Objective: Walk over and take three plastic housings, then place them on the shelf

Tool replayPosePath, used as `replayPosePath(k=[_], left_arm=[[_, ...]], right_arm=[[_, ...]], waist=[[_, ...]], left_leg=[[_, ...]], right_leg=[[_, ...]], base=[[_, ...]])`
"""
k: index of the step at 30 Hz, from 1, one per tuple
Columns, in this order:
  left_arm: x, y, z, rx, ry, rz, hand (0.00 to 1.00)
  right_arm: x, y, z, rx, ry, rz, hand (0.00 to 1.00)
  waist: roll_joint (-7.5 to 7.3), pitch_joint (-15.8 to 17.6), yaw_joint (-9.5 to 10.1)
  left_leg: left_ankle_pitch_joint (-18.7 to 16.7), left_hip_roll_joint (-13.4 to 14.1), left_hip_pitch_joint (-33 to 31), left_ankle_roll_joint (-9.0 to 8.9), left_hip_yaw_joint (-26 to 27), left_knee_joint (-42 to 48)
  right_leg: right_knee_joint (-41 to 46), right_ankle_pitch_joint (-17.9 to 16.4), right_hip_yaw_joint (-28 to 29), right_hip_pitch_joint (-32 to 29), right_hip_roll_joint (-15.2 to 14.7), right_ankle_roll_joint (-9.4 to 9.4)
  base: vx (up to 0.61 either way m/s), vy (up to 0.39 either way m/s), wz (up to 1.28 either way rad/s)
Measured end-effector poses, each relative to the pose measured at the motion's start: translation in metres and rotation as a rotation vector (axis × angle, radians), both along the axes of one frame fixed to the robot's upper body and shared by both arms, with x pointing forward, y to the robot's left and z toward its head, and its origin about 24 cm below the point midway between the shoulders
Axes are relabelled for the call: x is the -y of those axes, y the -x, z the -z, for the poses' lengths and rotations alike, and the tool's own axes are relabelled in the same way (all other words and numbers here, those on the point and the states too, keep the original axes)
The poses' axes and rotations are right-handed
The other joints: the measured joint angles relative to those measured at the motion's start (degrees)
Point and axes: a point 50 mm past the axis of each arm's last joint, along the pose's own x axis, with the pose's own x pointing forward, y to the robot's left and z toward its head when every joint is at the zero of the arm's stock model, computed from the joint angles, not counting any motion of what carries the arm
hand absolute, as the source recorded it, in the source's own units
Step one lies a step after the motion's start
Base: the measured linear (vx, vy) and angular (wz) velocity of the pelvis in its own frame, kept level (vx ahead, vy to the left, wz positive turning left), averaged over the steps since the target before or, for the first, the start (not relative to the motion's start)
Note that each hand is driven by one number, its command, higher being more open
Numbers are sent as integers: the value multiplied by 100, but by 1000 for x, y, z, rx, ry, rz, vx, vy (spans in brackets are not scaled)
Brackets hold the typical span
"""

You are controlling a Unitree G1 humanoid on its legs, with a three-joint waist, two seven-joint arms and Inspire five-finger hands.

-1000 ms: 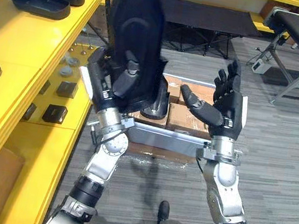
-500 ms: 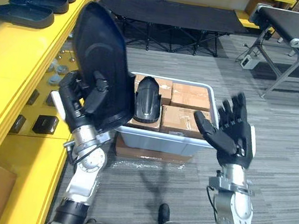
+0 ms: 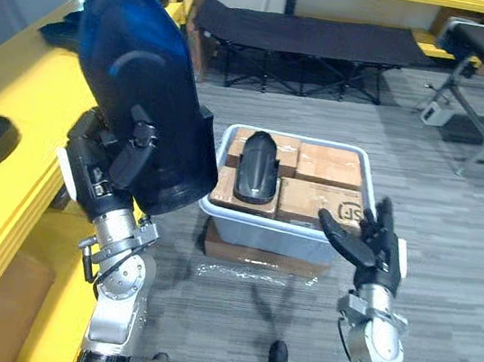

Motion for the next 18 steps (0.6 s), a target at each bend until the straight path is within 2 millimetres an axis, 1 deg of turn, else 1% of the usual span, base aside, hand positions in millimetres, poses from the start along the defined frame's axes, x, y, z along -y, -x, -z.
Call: replayPosePath(k=[1, 3, 6, 9, 10, 11, 14, 16, 17, 18], left_arm=[[-3, 4, -3, 12, -3, -15, 0], [-12, 10, -5, 30, 29, -40, 0], [-24, 20, -4, 31, 71, -85, 0], [-34, 28, 0, 23, 111, -114, 0], [-38, 30, 1, 19, 105, -125, 0], [-39, 31, 2, 15, 104, -120, 0], [-38, 34, 6, -1, 131, -84, 0], [-35, 31, 6, 5, 141, -43, 0], [-31, 28, 5, 10, 128, 1, 0], [-25, 24, 3, 15, 115, 54, 0]], right_arm=[[-6, -5, 0, 1, 0, -28, 100], [-22, -14, -1, 8, 36, -103, 100], [-36, -24, -8, 39, 62, -170, 100], [-41, -31, -15, 69, 64, -195, 100], [-42, -35, -19, 85, 66, -201, 100], [-42, -36, -20, 92, 69, -205, 100], [-42, -37, -21, 96, 72, -221, 100], [-42, -37, -21, 97, 71, -229, 100], [-41, -37, -21, 94, 74, -227, 100], [-33, -36, -20, 87, 85, -204, 100]], waist=[[9, 5, 55], [33, 22, 244], [14, 29, 430], [-38, 67, 518], [-85, 97, 587], [-113, 114, 612], [-135, 130, 604], [-129, 137, 568], [-136, 152, 453], [-132, 182, 403]], left_leg=[[21, -3, -11, -4, -74, -8], [89, -47, -27, -28, -291, -17], [114, -106, -87, -14, -436, -19], [132, -167, -94, 5, -550, -36], [129, -175, -89, 6, -553, -24], [128, -176, -94, 6, -563, -19], [112, -178, -110, 31, -652, -11], [157, -179, -246, 105, -644, 12], [284, -170, -407, 296, -409, 36], [445, -142, -524, 443, -42, 65]], right_leg=[[0, -3, -77, 26, -5, -5], [1, -15, -290, 150, -42, -3], [1, -30, -420, 212, -96, 20], [1, -51, -553, 290, -152, 45], [1, -57, -558, 303, -161, 48], [1, -58, -569, 306, -161, 46], [3, -120, -718, 380, -163, 34], [4, -206, -912, 436, -184, 43], [6, -235, -1210, 513, -255, 43], [13, -263, -1496, 620, -346, 84]], base=[[-8, -12, 46], [6, 1, 48], [-2, 24, 35], [0, 22, 23], [-7, 24, 6], [-7, 20, 4], [-6, 3, 18], [-21, 1, 56], [-15, 17, 123], [4, 34, 130]])
